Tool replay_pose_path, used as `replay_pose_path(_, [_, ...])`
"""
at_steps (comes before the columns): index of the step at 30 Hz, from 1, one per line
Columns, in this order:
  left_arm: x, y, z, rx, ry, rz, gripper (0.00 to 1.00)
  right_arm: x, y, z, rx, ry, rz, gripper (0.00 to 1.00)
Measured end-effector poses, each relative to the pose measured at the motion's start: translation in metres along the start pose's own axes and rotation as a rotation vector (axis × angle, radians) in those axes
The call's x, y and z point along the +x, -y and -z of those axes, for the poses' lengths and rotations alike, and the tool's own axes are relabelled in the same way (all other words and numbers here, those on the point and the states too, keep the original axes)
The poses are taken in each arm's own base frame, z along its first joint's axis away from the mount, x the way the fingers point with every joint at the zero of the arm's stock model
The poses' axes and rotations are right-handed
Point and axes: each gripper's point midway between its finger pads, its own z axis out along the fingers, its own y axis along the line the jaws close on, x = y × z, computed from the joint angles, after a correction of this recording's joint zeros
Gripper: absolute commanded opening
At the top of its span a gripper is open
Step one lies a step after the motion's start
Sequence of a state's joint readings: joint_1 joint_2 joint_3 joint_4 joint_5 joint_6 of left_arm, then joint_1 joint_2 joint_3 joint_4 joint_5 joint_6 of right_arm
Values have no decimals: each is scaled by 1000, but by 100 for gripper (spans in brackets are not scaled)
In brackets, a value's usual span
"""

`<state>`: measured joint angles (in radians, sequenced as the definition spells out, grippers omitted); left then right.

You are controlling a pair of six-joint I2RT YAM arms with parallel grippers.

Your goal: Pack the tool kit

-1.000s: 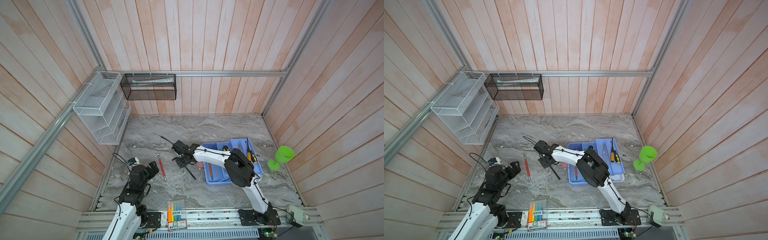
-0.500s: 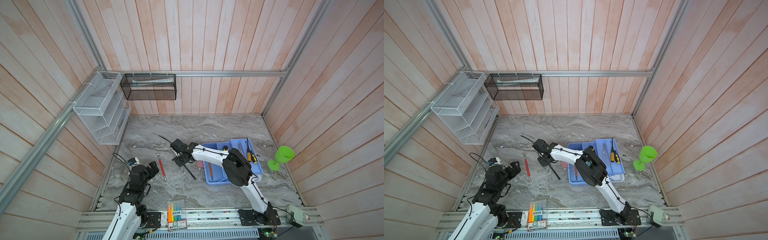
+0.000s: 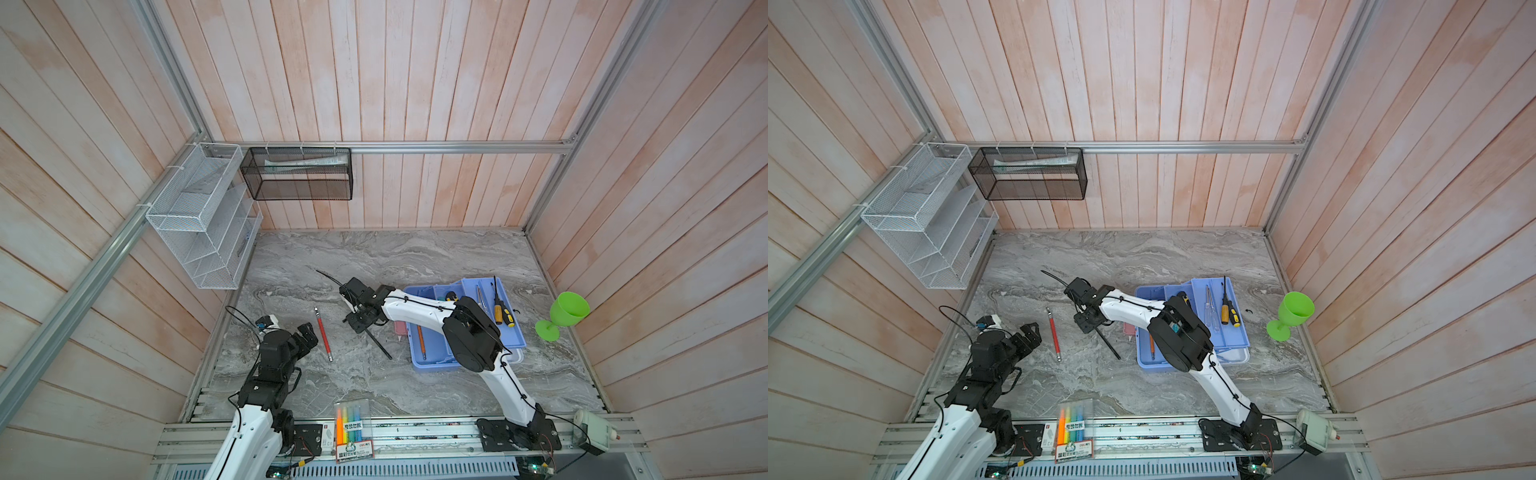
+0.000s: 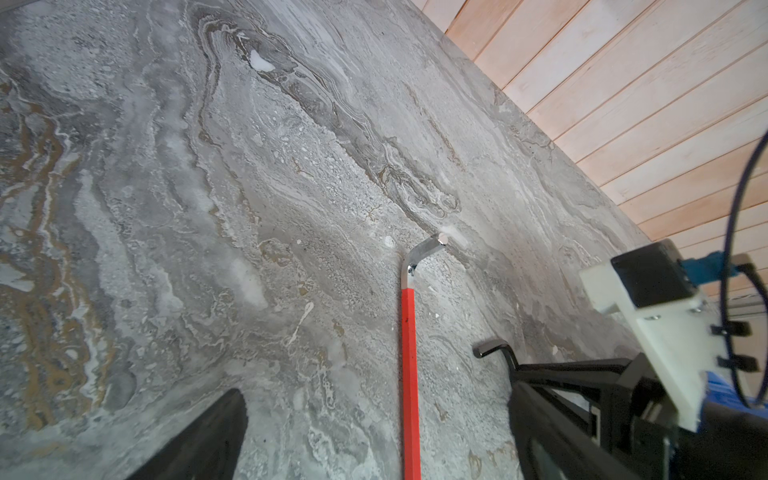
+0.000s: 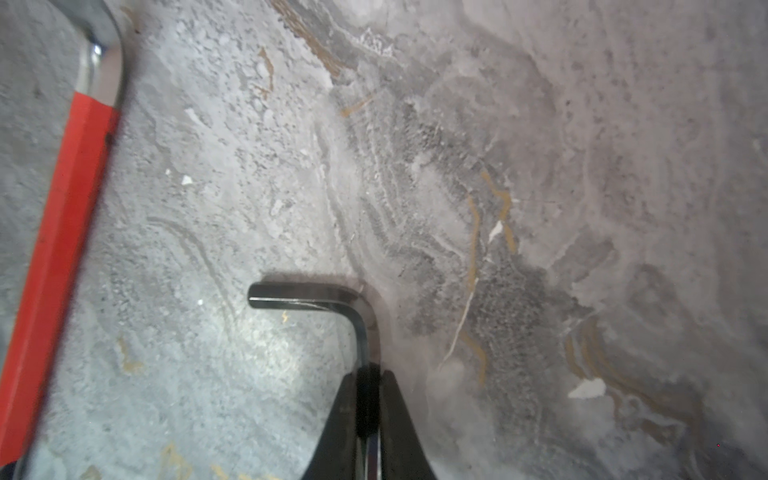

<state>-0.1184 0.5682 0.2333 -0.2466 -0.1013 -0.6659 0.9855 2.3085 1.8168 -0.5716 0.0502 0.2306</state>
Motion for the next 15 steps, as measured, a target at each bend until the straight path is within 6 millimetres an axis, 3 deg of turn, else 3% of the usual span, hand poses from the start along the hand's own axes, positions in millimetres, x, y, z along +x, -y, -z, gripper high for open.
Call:
replay_pose_path(4, [0,0,0,0,1,0,100,-2,0,0,-3,8,-3,0])
replay_pose_path(15, [0,0,0,1,2,1,100,0,0,3,-30,30,-17,0])
